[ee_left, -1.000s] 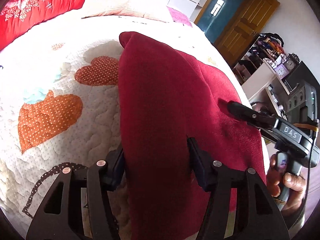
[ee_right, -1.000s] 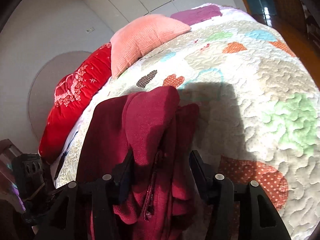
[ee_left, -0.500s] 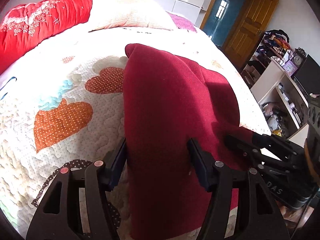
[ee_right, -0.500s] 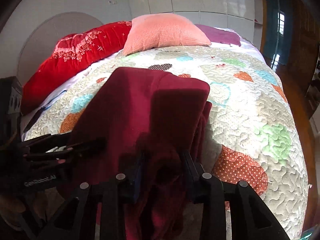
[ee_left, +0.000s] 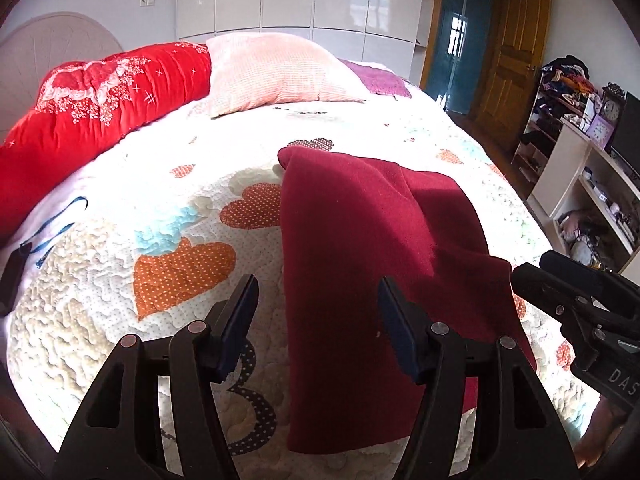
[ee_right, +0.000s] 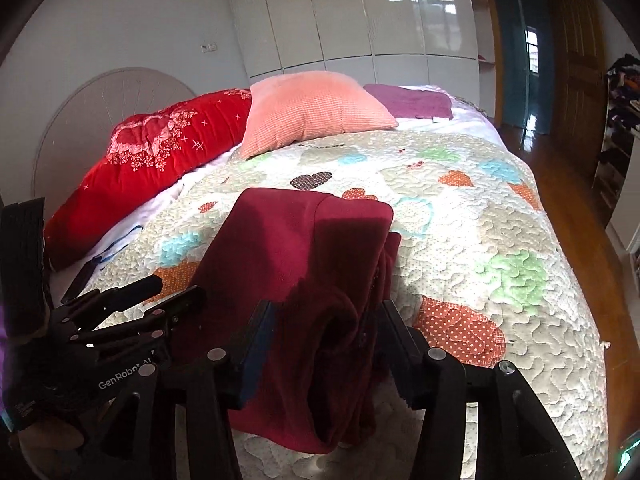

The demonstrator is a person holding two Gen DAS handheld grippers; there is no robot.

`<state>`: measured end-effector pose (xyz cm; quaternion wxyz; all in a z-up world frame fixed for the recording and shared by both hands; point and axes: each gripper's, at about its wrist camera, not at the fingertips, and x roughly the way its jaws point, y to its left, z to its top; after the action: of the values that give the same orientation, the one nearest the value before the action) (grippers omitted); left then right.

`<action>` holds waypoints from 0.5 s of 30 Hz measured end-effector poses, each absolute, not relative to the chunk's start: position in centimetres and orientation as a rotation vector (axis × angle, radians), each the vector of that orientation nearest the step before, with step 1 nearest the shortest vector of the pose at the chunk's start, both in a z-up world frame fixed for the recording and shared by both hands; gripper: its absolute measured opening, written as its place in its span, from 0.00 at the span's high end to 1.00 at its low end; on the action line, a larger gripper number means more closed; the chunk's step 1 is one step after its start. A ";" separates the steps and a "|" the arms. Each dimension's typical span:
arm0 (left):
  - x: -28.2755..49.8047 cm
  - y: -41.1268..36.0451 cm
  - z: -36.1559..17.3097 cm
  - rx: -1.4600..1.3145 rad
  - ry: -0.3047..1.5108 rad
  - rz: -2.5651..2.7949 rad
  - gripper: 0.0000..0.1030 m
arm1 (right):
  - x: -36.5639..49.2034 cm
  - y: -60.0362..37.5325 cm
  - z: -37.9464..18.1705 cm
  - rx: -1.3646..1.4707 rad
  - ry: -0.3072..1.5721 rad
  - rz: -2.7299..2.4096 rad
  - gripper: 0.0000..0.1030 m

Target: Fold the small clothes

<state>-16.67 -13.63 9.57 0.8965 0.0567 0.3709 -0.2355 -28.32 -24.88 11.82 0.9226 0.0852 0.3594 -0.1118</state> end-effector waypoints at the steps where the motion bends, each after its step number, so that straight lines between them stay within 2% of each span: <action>1: -16.8 -13.5 9.7 0.122 0.758 -0.479 0.38 | -28.4 -24.8 11.9 0.169 0.736 -0.236 0.50; 3: -17.3 -13.2 9.8 0.125 0.739 -0.468 0.32 | -28.5 -24.6 11.9 0.161 0.739 -0.243 0.50; 10: -18.1 -12.5 10.2 0.103 0.709 -0.463 0.31 | -28.9 -24.2 11.7 0.161 0.728 -0.244 0.48; 12: -18.1 -12.3 10.1 0.092 0.709 -0.461 0.31 | -29.1 -24.2 11.7 0.163 0.721 -0.246 0.39; 15: -18.0 -12.1 10.2 0.087 0.706 -0.456 0.31 | -29.2 -24.2 11.7 0.163 0.705 -0.244 0.36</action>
<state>-18.02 -12.09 10.16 0.9121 0.0423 0.3424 -0.2213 -29.20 -24.16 11.72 0.9281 0.0797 0.3438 -0.1189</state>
